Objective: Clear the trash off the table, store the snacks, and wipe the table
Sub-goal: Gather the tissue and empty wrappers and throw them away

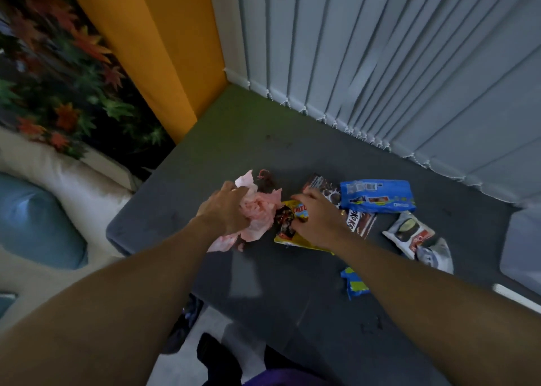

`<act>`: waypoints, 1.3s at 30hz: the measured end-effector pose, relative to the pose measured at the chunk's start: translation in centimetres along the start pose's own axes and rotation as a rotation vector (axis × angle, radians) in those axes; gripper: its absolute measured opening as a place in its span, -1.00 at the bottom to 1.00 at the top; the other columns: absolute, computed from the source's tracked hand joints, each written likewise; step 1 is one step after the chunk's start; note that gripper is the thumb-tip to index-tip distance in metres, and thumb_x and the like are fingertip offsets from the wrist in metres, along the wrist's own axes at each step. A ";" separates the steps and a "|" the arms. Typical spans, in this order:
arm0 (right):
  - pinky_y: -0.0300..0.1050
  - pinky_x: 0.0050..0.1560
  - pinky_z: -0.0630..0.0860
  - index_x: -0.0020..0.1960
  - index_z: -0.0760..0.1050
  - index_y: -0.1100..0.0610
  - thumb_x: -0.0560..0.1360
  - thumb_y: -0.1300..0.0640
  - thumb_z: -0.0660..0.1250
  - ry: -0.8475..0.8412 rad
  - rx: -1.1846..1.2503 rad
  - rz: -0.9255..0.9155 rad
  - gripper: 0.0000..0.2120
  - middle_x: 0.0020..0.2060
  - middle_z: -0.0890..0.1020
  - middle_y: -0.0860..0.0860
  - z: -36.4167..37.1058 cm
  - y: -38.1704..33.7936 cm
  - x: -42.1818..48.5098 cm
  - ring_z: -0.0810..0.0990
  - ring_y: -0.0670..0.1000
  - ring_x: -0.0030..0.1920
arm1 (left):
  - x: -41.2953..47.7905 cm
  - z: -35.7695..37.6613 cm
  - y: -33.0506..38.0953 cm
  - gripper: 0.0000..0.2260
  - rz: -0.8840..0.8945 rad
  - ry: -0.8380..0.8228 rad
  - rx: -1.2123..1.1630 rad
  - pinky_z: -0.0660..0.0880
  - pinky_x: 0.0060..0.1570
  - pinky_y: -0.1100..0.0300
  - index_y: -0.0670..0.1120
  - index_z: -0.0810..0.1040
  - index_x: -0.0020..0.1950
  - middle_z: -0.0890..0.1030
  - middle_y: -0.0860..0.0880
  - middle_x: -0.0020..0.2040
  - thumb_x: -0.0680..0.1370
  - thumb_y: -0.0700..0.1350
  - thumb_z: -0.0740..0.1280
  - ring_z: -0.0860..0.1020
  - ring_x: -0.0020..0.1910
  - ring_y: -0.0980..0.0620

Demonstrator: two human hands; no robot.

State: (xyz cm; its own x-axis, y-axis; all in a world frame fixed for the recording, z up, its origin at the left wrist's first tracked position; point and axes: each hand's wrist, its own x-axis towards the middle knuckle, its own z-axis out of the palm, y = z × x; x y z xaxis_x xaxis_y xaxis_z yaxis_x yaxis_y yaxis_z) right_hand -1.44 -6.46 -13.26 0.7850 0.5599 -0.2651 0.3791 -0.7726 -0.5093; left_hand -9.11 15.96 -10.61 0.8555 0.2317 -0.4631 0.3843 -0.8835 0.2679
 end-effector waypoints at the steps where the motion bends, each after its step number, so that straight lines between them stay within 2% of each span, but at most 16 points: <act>1: -0.07 0.17 0.48 0.43 0.40 0.00 0.43 -0.05 0.41 0.006 0.000 0.012 -0.41 0.27 0.38 -0.05 -0.3 0.4 -0.3 0.47 0.01 0.23 | 0.4 0.0 0.5 -0.32 0.010 -0.020 0.006 0.52 0.14 -0.07 0.05 0.32 0.48 0.35 -0.04 0.28 0.39 0.02 0.47 0.46 0.22 -0.12; 7: 0.00 0.18 0.52 0.43 0.39 0.00 0.43 -0.02 0.41 0.030 0.054 0.071 -0.41 0.21 0.40 -0.04 -0.5 2.6 -2.1 0.49 0.02 0.18 | 1.6 2.2 2.1 -0.30 0.015 -0.118 0.072 0.46 0.23 -0.12 0.10 0.28 0.49 0.32 -0.02 0.34 0.38 0.02 0.45 0.40 0.31 -0.11; 10: 0.00 0.16 0.53 0.42 0.41 0.01 0.42 -0.02 0.41 0.041 0.070 0.072 -0.42 0.19 0.41 -0.05 -0.1 3.4 -2.9 0.49 0.00 0.17 | 1.8 2.8 2.5 -0.30 0.000 -0.096 0.093 0.46 0.22 -0.13 0.09 0.25 0.48 0.31 -0.06 0.35 0.39 -0.01 0.45 0.36 0.33 -0.13; 18: -0.03 0.14 0.52 0.43 0.40 0.02 0.43 -0.01 0.42 0.053 0.060 0.055 -0.41 0.22 0.40 -0.04 -0.9 2.6 -3.8 0.50 0.00 0.17 | 0.5 1.3 2.4 -0.34 0.035 0.017 0.087 0.51 0.13 -0.14 0.03 0.31 0.44 0.34 -0.07 0.26 0.38 -0.02 0.45 0.42 0.24 -0.14; 25: 0.00 0.15 0.52 0.43 0.39 0.03 0.43 0.00 0.40 0.085 0.037 -0.028 -0.41 0.20 0.42 -0.03 -2.5 -1.1 -3.5 0.49 0.01 0.19 | -2.4 -1.3 1.2 -0.42 0.037 0.089 0.072 0.54 0.05 -0.09 0.03 0.34 0.34 0.36 -0.07 0.21 0.36 0.00 0.45 0.47 0.16 -0.13; 28: -0.07 0.09 0.48 0.43 0.37 0.01 0.44 0.03 0.40 0.071 0.009 -0.060 -0.42 0.21 0.40 -0.03 -2.8 -3.2 -3.4 0.47 0.00 0.19 | -4.1 -2.1 -0.3 -0.40 0.008 0.122 0.043 0.55 0.04 -0.10 0.04 0.34 0.35 0.36 -0.05 0.21 0.35 0.02 0.46 0.47 0.14 -0.10; 33: 0.04 0.16 0.50 0.39 0.42 -0.03 0.41 0.03 0.39 0.034 -0.037 -0.121 -0.45 0.17 0.43 -0.07 -1.7 -7.3 -2.6 0.51 0.04 0.15 | -7.2 -2.6 -4.0 -0.43 -0.057 0.178 -0.048 0.57 0.00 -0.09 0.05 0.35 0.33 0.36 -0.04 0.16 0.35 0.01 0.44 0.50 0.10 -0.11; 39: 0.00 0.13 0.51 0.36 0.44 -0.02 0.40 0.06 0.40 -0.033 -0.032 -0.222 -0.47 0.17 0.43 -0.06 1.7 -13.2 -1.5 0.51 0.07 0.15 | -11.5 -2.3 -10.1 -0.41 -0.187 0.211 -0.106 0.55 0.06 -0.11 0.06 0.32 0.36 0.35 -0.05 0.21 0.37 0.05 0.44 0.49 0.13 -0.11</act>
State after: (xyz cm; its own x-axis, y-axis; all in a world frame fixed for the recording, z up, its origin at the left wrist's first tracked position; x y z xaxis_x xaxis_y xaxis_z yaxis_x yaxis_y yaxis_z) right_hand -8.45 3.44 -7.56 0.6645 0.7262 -0.1760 0.5568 -0.6383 -0.5316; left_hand -21.99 23.14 -6.03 0.8154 0.4759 -0.3295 0.5666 -0.7728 0.2859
